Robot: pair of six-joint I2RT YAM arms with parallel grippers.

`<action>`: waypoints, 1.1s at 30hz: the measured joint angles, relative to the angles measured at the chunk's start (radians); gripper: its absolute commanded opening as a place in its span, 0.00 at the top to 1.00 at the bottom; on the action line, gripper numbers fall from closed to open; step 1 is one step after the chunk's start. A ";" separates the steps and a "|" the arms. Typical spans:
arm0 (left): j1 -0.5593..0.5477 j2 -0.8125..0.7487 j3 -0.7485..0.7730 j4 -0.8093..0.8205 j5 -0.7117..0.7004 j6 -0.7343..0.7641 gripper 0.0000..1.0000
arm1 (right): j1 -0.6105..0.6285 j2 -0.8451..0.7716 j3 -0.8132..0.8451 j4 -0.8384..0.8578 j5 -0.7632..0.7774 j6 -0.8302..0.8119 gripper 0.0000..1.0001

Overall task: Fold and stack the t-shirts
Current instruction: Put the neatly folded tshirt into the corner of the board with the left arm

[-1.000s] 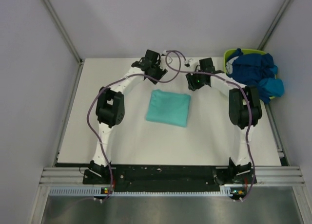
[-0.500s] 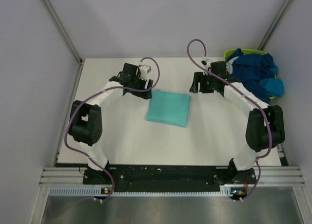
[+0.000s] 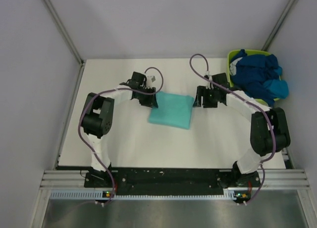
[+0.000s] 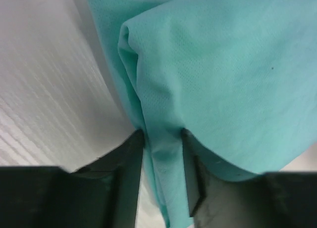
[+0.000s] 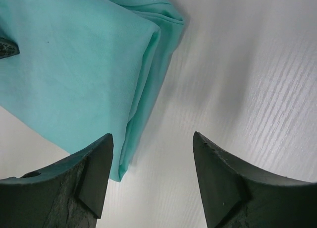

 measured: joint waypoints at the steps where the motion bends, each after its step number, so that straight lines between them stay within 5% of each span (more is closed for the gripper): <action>1: 0.000 0.007 0.003 0.002 0.011 -0.011 0.81 | 0.000 -0.016 -0.010 0.000 0.003 0.000 0.35; 3: 0.000 0.023 0.004 -0.001 0.032 -0.021 1.00 | -0.001 -0.047 -0.024 0.000 0.009 -0.002 0.35; 14: 0.105 -0.059 -0.071 -0.100 0.051 0.121 1.00 | -0.005 -0.199 -0.043 -0.018 0.032 -0.037 0.34; 24: 0.360 -0.330 -0.305 -0.330 -0.155 0.530 1.00 | -0.005 -0.277 -0.048 -0.063 0.002 -0.060 0.34; 33: 0.712 -0.336 -0.288 -0.376 -0.319 0.709 1.00 | -0.005 -0.314 -0.048 -0.086 -0.005 -0.097 0.33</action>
